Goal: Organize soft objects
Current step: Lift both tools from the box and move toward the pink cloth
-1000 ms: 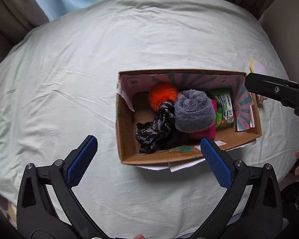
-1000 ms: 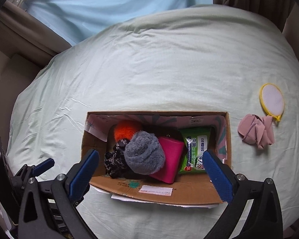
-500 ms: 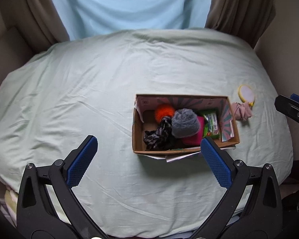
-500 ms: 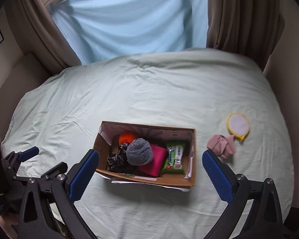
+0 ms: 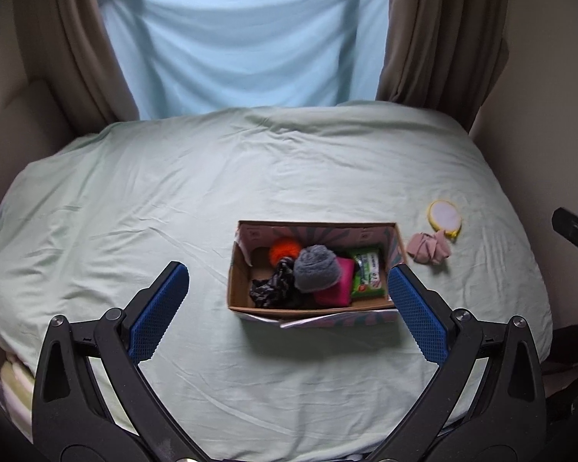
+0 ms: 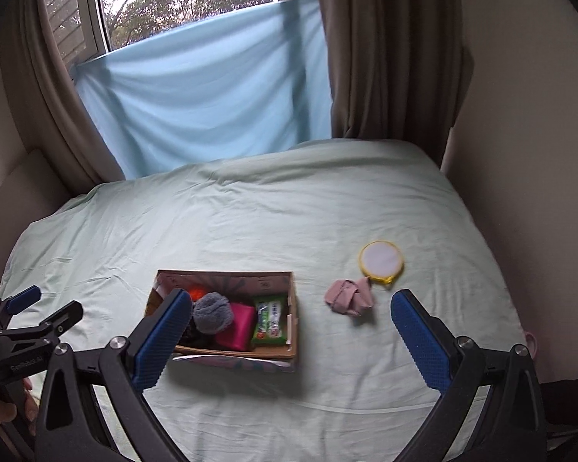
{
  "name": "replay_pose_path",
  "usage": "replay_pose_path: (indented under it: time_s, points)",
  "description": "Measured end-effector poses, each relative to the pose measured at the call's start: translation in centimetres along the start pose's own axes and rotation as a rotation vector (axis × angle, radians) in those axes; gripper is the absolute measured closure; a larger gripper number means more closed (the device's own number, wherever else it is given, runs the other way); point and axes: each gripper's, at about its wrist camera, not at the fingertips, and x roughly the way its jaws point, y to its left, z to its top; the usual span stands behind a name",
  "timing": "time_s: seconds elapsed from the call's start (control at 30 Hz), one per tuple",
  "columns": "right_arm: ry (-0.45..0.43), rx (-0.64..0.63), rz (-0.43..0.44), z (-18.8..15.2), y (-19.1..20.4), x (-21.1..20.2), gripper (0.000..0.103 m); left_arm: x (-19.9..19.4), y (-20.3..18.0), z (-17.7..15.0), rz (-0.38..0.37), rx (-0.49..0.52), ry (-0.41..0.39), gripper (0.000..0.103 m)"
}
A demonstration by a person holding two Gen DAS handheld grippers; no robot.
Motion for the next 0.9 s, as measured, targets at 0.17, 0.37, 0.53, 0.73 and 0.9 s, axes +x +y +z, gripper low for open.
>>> replay_pose_path:
  time_s: [0.17,0.37,0.53,0.73,0.9]
  points:
    - [-0.035,-0.036,-0.021,0.1,-3.4,-1.5,0.000,-1.2,-3.6,0.3,0.017,-0.047,-0.018,0.000]
    - [-0.049,-0.051,0.004,1.4,-8.2,-1.3,0.000,-0.8,-10.0,1.2,-0.008,-0.042,-0.026,0.000]
    - [-0.034,-0.080,0.026,2.5,-12.4,0.8,0.000,1.8,-15.8,1.6,-0.030,-0.034,0.000,0.000]
    - [-0.007,-0.132,0.069,3.7,-16.6,5.6,0.000,7.1,-22.8,1.0,-0.035,-0.023,0.033,0.000]
    - [0.027,-0.190,0.109,4.1,-19.7,11.7,0.000,13.1,-27.4,-0.3,-0.042,-0.047,0.075,0.000]
